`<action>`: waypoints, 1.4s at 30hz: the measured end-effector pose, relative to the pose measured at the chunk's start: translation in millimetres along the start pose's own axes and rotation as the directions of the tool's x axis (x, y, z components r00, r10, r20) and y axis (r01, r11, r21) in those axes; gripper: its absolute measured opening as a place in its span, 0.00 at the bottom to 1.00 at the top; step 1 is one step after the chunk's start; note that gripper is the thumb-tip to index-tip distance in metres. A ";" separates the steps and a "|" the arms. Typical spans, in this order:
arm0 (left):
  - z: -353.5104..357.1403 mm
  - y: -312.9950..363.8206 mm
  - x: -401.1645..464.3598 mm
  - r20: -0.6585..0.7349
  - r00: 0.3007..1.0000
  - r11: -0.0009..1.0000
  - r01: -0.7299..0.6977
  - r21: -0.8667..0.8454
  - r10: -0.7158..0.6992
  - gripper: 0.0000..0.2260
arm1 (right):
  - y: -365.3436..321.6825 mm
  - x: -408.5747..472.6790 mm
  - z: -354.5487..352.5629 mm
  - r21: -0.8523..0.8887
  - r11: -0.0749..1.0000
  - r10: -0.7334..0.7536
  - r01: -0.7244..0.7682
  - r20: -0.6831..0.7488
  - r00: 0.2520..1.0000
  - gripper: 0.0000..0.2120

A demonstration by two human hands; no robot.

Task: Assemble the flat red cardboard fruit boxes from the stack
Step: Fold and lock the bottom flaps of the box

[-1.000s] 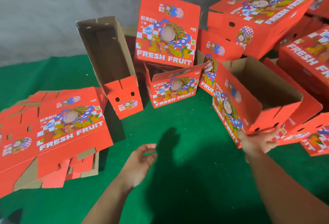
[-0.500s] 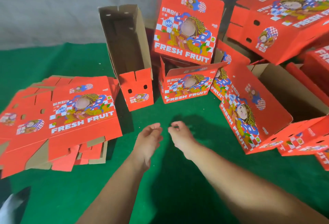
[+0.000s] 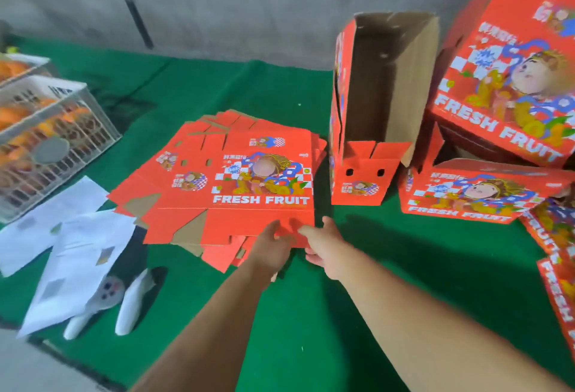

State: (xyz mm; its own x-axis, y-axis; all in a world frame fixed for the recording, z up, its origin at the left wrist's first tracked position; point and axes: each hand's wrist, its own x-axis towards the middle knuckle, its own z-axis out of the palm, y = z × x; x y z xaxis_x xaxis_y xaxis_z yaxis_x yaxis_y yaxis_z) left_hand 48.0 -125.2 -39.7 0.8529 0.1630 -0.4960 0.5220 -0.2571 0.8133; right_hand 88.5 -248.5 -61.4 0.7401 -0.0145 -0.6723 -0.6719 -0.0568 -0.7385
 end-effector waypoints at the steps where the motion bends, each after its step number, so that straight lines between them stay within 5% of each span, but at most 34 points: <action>1: -3.1 -6.9 1.3 0.029 1.000 1.000 0.006 -0.010 -0.005 0.25 | 0.9 2.5 2.6 0.030 0.999 0.036 -0.036 0.003 0.999 0.41; 4: -4.6 -28.7 6.3 0.059 0.997 0.999 -0.044 0.018 0.043 0.12 | -1.4 7.1 10.0 0.106 0.990 0.091 -0.091 0.007 0.996 0.28; 6: -3.7 -39.1 5.7 0.083 0.996 0.998 -0.042 0.046 0.038 0.18 | -2.9 6.7 13.8 0.101 0.988 0.111 -0.113 0.030 0.993 0.12; 8: -2.2 -46.9 2.6 0.063 0.997 0.994 -0.053 0.099 0.047 0.31 | -0.3 4.8 13.6 0.078 0.990 0.109 -0.116 0.091 0.990 0.07; 11: 4.4 -57.7 -2.9 0.148 0.989 0.996 -0.017 0.091 0.003 0.45 | -0.1 -0.2 12.3 0.016 0.992 0.118 -0.124 0.206 0.972 0.08; 14: 15.4 -61.3 -9.3 0.230 0.972 0.982 -0.080 0.169 0.039 0.38 | -3.7 -6.7 22.0 0.050 0.995 0.073 -0.085 0.205 0.976 0.12; 17: 21.7 -60.6 -10.9 0.130 0.978 0.964 -0.188 0.188 0.165 0.22 | -2.2 -11.3 28.1 -0.055 0.998 0.048 -0.042 0.104 0.993 0.23; 20: 14.7 -56.2 -9.4 0.016 0.994 0.994 -0.107 0.011 0.107 0.16 | 7.4 -11.2 20.9 -0.080 0.990 0.125 -0.118 0.089 0.988 0.21; 24: 4.5 -57.8 -13.2 -0.106 0.992 0.997 -0.067 -0.048 0.062 0.18 | 11.0 -11.8 16.5 0.054 0.991 0.118 -0.120 0.046 0.992 0.08; 28: -0.5 -60.3 -22.5 -0.239 0.968 0.976 -0.125 -0.177 0.081 0.10 | 12.0 -15.1 15.1 0.213 0.975 0.071 -0.070 0.003 0.997 0.16; 34: -10.9 -40.7 -40.0 -0.176 0.943 0.945 -0.306 -0.120 0.283 0.17 | -10.6 -36.4 17.2 0.230 0.972 0.019 -0.046 0.120 0.993 0.06; 39: -14.7 -29.2 -61.9 -0.207 0.830 0.840 -0.539 -0.060 0.518 0.20 | -27.6 -59.4 -5.1 0.302 0.953 -0.098 0.042 0.172 0.980 0.07; 42: -23.3 -39.4 -80.3 -0.351 0.810 0.814 -0.551 -0.183 0.470 0.17 | -24.0 -67.7 -25.2 0.335 0.940 -0.108 0.064 0.113 0.988 0.08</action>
State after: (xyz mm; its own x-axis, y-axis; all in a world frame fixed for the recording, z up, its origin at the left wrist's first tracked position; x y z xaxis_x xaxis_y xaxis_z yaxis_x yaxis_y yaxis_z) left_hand -41.2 -106.0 -24.8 0.9344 0.3455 0.0870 -0.0463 -0.1243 0.9912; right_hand 55.2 -271.3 3.2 0.8004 0.1051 -0.5902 -0.5932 0.2805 -0.7546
